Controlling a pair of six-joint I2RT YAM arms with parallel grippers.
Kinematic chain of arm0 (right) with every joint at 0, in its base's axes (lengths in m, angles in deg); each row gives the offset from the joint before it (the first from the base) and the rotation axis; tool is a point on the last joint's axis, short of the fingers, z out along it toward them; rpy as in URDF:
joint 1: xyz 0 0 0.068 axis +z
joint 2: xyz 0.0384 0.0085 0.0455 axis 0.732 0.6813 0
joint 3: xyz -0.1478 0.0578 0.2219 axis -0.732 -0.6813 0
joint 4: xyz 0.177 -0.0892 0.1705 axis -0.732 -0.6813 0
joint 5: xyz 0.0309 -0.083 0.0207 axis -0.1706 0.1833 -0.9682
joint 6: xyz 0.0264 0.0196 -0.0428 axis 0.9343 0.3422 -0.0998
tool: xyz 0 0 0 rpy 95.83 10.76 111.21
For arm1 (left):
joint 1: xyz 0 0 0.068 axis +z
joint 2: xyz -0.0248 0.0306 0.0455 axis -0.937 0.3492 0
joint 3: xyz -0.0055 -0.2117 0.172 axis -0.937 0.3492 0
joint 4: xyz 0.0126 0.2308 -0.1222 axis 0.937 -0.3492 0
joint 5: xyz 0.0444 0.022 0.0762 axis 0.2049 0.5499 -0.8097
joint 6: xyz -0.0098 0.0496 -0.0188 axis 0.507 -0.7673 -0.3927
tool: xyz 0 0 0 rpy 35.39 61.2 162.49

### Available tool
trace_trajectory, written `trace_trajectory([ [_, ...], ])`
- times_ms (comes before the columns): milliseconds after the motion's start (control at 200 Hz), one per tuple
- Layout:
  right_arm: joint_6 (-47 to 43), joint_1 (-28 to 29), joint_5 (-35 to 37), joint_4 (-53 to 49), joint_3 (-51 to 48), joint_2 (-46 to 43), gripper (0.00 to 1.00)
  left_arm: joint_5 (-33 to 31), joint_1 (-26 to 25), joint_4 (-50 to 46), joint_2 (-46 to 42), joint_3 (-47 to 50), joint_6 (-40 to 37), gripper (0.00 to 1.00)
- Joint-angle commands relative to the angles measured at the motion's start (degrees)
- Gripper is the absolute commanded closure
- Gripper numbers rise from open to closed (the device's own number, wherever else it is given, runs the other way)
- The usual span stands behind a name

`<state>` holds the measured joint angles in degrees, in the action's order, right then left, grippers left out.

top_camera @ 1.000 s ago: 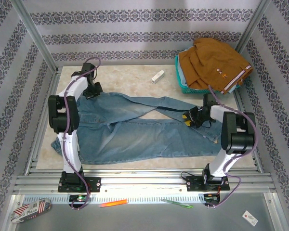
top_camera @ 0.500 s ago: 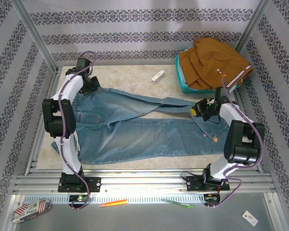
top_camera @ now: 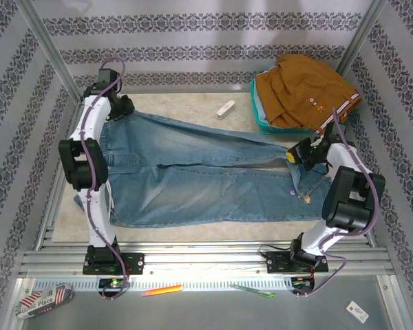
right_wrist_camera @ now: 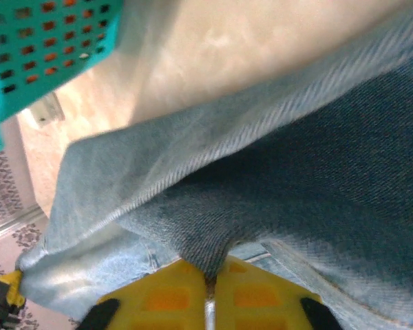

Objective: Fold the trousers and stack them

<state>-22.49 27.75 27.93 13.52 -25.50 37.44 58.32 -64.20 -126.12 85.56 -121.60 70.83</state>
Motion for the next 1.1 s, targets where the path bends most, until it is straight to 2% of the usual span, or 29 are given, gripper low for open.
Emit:
trace_trajectory([
  [0,-1.47,0.23,-1.77,-1.14,2.38,1.21,0.66,1.48,1.23,-6.25,4.82,-7.24,-3.31,0.19],
  [50,-2.45,1.66,-1.59,-2.33,3.26,0.73,0.63,3.01,1.23,-7.9,4.21,-8.29,-2.96,0.1],
  [115,-2.48,3.46,-0.87,-2.94,2.65,-1.27,0.6,2.87,1.18,-7.13,-0.11,-4.56,-0.97,0.05],
  [240,-0.59,10.31,1.95,-1.57,-2.49,-8.48,0.53,3.75,0.94,1.27,-15.57,15.9,5.09,0.0],
  [315,2.44,17.94,5.85,1.05,-6.91,-13.24,0.51,4.24,-0.2,5.8,-24.88,30.16,7.29,0.0],
  [400,6.76,30.01,11.32,5.51,-10.04,-15.44,0.5,2.83,-3.0,11.57,-34.6,46.01,9.32,0.0],
  [500,9.73,42.66,18.02,9.13,-9.1,-11.58,0.51,2.51,-4.83,17.97,-41.67,60.18,13.49,0.01],
  [570,9.37,48.38,19.82,9.7,-5.67,-5.92,0.52,1.77,-5.01,22.96,-44.07,68.05,17.45,0.02],
  [639,8.68,52.21,21.55,9.98,-2.69,-0.73,0.53,-2.64,-4.89,24.29,-45.19,72.37,21.0,0.02],
  [724,8.83,55.26,22.54,11.26,-1.48,3.54,0.53,-11.46,-4.69,21.01,-46.99,74.79,25.08,0.0],
  [834,8.69,58.11,23.95,10.86,-2.59,5.16,0.52,-16.92,-3.18,17.17,-50.35,76.56,26.86,0.0],
  [914,9.5,59.62,24.72,11.24,-5.46,4.44,0.52,-15.42,-0.81,15.23,-51.19,77.95,27.63,0.0],
  [1094,10.89,61.93,24.65,11.49,-11.28,1.81,0.51,-5.0,6.69,15.76,-50.4,84.0,29.89,0.01],
])
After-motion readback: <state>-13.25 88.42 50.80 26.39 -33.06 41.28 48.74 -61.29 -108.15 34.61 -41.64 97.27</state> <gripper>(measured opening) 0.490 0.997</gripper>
